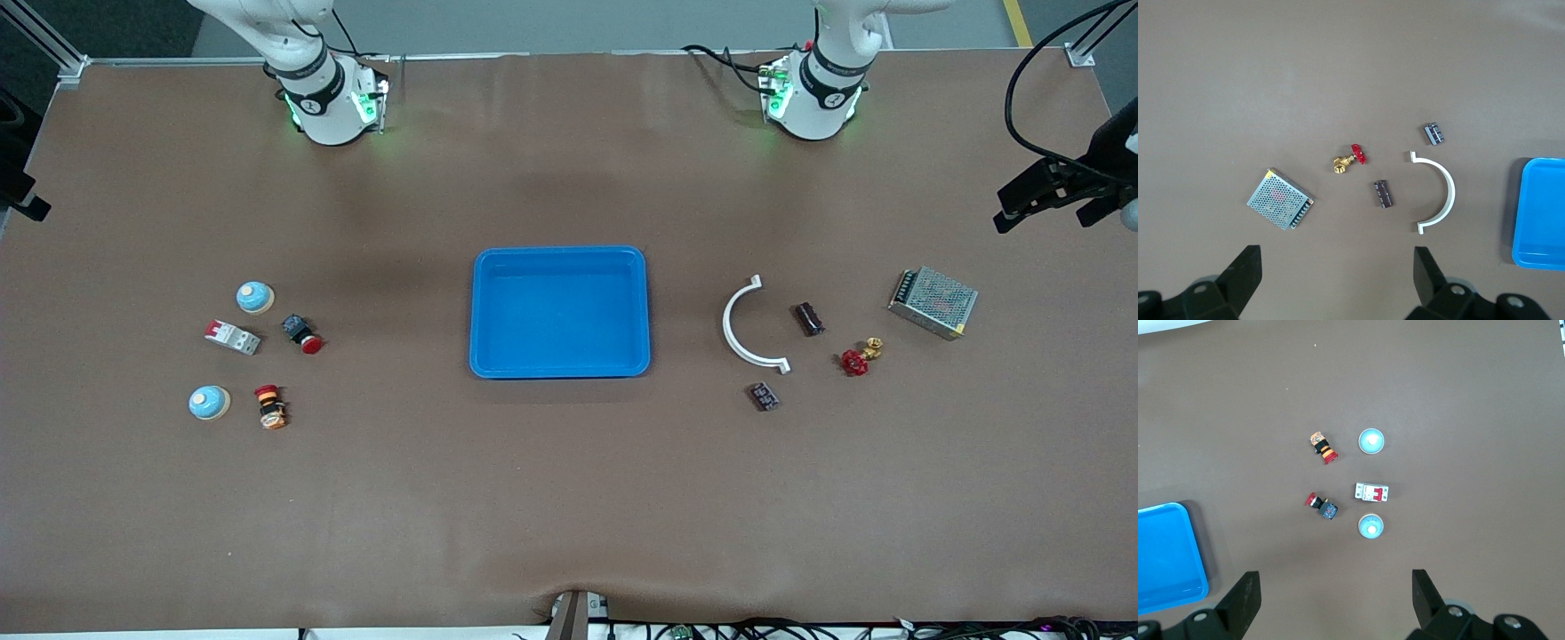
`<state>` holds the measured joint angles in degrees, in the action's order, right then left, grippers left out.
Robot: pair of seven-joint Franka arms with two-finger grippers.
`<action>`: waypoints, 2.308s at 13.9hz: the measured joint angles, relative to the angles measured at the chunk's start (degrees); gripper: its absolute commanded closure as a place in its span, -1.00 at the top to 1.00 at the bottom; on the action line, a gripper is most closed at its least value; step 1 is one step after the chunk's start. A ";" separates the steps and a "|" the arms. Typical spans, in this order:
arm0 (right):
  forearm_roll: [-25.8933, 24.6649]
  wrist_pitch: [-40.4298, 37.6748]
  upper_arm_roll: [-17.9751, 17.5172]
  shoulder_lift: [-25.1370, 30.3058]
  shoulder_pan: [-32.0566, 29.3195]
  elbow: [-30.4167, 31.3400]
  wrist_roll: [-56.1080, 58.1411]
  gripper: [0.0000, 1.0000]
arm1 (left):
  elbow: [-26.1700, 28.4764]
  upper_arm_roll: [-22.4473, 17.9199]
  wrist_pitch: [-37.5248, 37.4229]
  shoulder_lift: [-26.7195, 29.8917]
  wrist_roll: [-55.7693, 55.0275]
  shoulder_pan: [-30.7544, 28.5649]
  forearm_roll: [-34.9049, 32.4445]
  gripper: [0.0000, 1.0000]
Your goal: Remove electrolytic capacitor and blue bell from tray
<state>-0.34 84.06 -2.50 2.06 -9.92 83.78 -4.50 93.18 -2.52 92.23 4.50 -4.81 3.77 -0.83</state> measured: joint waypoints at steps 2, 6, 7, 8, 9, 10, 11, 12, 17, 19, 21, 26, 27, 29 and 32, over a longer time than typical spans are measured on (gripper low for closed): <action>0.02 -1.65 0.08 -0.12 0.00 0.38 -0.01 1.00 | 0.00 0.00 0.00 0.00 0.00 0.00 0.00 1.00; 0.05 -2.66 -0.06 -1.15 0.19 1.65 0.33 1.00 | 0.00 0.04 0.00 0.00 0.00 0.02 0.00 1.00; 0.08 -2.63 -0.32 -1.54 0.31 1.67 0.77 1.00 | 0.00 0.06 0.00 0.00 0.00 0.02 0.00 1.00; 0.08 -2.55 -0.81 -1.79 0.43 1.67 1.04 1.00 | 0.00 0.09 0.00 0.00 0.00 0.02 0.00 1.00; 0.08 -2.44 -1.29 -1.93 0.59 1.67 1.08 1.00 | 0.00 0.11 0.00 0.00 0.00 0.03 0.00 1.00; 0.08 -2.32 -1.61 -1.96 0.71 1.67 1.09 1.00 | 0.00 0.16 0.00 0.00 0.00 0.05 0.00 1.00; 0.08 -2.27 -1.78 -1.96 0.79 1.67 1.10 1.00 | 0.00 0.29 0.00 0.00 0.00 0.06 0.00 1.00; 0.08 -2.25 -1.82 -1.96 0.80 1.67 1.17 1.00 | 0.00 0.46 0.00 0.00 0.00 0.07 0.00 1.00; 0.08 -0.25 -1.86 -1.96 0.81 1.66 3.67 1.00 | 0.00 0.68 0.00 0.00 0.00 0.08 0.00 1.00; 0.10 0.65 -1.94 -1.96 0.81 1.67 4.85 1.00 | 0.00 0.69 0.00 0.00 0.00 0.08 0.00 1.00; 0.10 0.71 -2.38 -1.96 0.82 1.66 5.01 1.00 | 0.00 0.68 0.00 0.00 0.00 0.08 0.00 1.00; 0.14 0.71 -2.64 -1.96 0.84 1.66 5.05 1.00 | 0.00 0.68 0.00 0.00 0.00 0.08 0.00 1.00; 0.17 0.71 -2.64 -1.96 0.83 1.67 5.05 1.00 | 0.00 0.68 0.00 0.00 0.00 0.08 0.00 1.00; 0.21 0.71 -2.63 -1.96 0.83 1.67 5.06 1.00 | 0.00 0.68 0.00 -0.02 0.00 0.07 0.00 1.00; 0.21 0.71 -2.63 -1.96 0.83 1.67 5.06 1.00 | 0.04 0.68 0.00 -0.16 0.00 0.06 0.00 1.00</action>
<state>-0.13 84.77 -5.13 0.10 -9.09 85.44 0.56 93.21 -1.84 92.23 4.34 -4.81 3.83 -0.83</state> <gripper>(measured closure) 0.000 0.000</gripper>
